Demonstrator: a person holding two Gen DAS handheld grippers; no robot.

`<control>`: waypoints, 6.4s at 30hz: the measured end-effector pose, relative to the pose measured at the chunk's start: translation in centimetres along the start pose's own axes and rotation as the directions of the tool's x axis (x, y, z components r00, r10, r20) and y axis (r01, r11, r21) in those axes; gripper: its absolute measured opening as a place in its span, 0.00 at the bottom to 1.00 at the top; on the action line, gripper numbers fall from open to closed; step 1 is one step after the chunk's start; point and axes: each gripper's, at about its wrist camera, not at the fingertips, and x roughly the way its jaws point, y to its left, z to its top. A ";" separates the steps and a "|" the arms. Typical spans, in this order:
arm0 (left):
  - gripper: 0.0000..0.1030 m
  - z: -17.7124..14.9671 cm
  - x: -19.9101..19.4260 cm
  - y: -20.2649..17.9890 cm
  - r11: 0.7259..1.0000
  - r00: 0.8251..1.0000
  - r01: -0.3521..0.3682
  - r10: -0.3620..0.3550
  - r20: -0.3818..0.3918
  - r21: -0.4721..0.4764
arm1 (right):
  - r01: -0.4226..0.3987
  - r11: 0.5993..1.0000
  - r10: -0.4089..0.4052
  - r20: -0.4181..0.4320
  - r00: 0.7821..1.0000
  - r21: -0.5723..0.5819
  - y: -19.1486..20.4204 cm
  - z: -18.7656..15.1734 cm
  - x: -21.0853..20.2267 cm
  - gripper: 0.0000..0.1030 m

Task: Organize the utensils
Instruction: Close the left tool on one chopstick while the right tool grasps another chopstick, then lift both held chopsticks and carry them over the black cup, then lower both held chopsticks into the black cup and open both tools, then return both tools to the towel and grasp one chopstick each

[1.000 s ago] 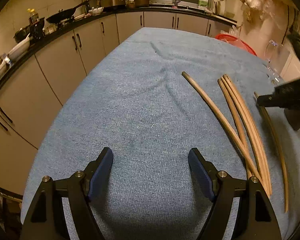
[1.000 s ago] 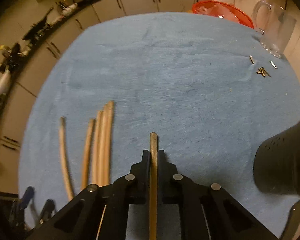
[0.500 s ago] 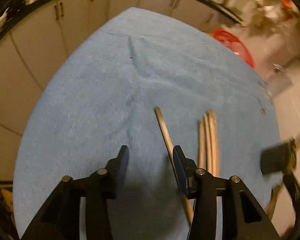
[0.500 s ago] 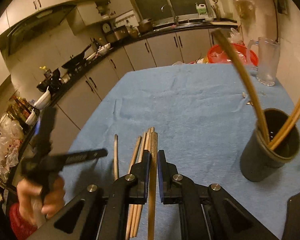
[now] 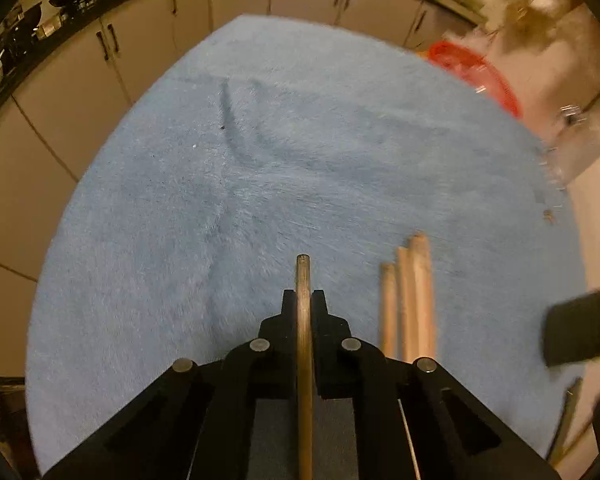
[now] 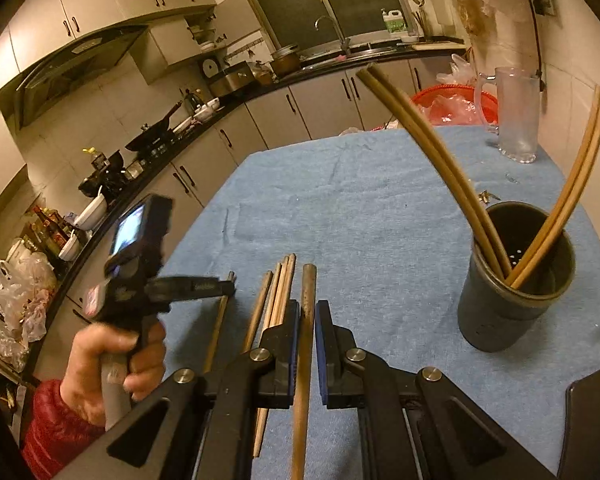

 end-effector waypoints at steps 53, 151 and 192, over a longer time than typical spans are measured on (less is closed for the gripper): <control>0.07 -6.5 -22.1 -0.3 0.983 0.829 0.121 -0.176 0.531 0.137 | 0.002 1.000 0.000 0.426 0.905 -0.005 2.1 -0.9 -11.8 0.07; 0.47 -5.7 -19.3 -6.3 0.967 0.841 0.175 -0.246 0.481 0.187 | 0.075 0.996 -0.090 0.376 0.922 0.053 -4.0 -0.3 -11.9 0.52; 0.18 -3.1 0.2 5.0 0.998 0.983 0.044 -0.051 0.178 0.042 | 0.030 0.998 -0.037 -0.158 0.987 -0.047 2.3 2.6 9.0 0.32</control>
